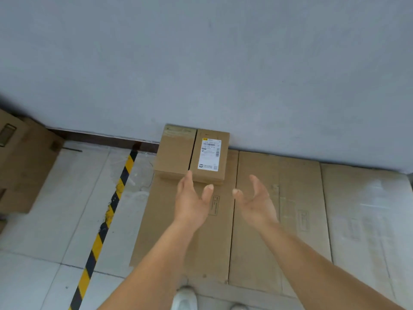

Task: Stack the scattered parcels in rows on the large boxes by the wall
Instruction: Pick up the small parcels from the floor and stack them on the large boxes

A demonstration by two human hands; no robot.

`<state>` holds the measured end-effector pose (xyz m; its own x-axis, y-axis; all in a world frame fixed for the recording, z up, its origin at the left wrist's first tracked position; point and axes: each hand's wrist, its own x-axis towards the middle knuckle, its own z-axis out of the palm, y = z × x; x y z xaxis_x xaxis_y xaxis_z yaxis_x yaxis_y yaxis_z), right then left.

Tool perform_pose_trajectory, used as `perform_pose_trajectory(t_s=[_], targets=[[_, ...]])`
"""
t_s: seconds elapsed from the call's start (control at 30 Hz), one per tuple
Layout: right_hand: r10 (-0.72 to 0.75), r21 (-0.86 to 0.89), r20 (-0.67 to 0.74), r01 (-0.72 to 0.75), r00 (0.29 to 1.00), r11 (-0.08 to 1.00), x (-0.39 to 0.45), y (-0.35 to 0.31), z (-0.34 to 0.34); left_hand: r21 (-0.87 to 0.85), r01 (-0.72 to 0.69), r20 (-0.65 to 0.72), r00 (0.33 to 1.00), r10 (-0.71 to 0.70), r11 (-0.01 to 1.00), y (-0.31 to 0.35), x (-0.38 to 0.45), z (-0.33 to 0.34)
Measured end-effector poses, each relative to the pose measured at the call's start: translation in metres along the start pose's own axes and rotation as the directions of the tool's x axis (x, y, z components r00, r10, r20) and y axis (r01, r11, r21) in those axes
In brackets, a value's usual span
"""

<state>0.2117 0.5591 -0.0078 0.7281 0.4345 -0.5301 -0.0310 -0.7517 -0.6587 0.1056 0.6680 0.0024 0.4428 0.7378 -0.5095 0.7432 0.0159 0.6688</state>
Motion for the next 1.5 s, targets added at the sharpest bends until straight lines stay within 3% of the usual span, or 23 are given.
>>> perform_pose_trajectory(t_s=[0.23, 0.63, 0.93, 1.27, 1.5], targets=[[0.0, -0.17, -0.085, -0.014, 0.996, 0.985, -0.085, 0.022, -0.07, 0.244, -0.177, 0.153, 0.978, 0.143, 0.953, 0.039, -0.086, 0.005], [0.267, 0.149, -0.369, -0.227, 0.891, 0.963, -0.257, 0.074, -0.142, 0.32, -0.563, 0.481, 0.789, 0.382, 0.762, 0.078, -0.238, 0.029], [0.496, 0.407, -0.5, -0.312, 0.71, 0.858, -0.375, 0.152, -0.196, 0.256, -0.727, 0.68, 0.604, 0.416, 0.637, 0.099, -0.352, 0.098], [0.628, 0.572, -0.551, -0.299, 0.549, 0.764, -0.482, 0.275, -0.253, 0.154, -0.862, 0.837, 0.374, 0.4, 0.483, 0.102, -0.489, 0.215], [0.704, 0.665, -0.526, -0.285, 0.478, 0.69, -0.557, 0.397, -0.294, 0.148, -0.903, 0.896, 0.295, 0.332, 0.404, 0.077, -0.6, 0.323]])
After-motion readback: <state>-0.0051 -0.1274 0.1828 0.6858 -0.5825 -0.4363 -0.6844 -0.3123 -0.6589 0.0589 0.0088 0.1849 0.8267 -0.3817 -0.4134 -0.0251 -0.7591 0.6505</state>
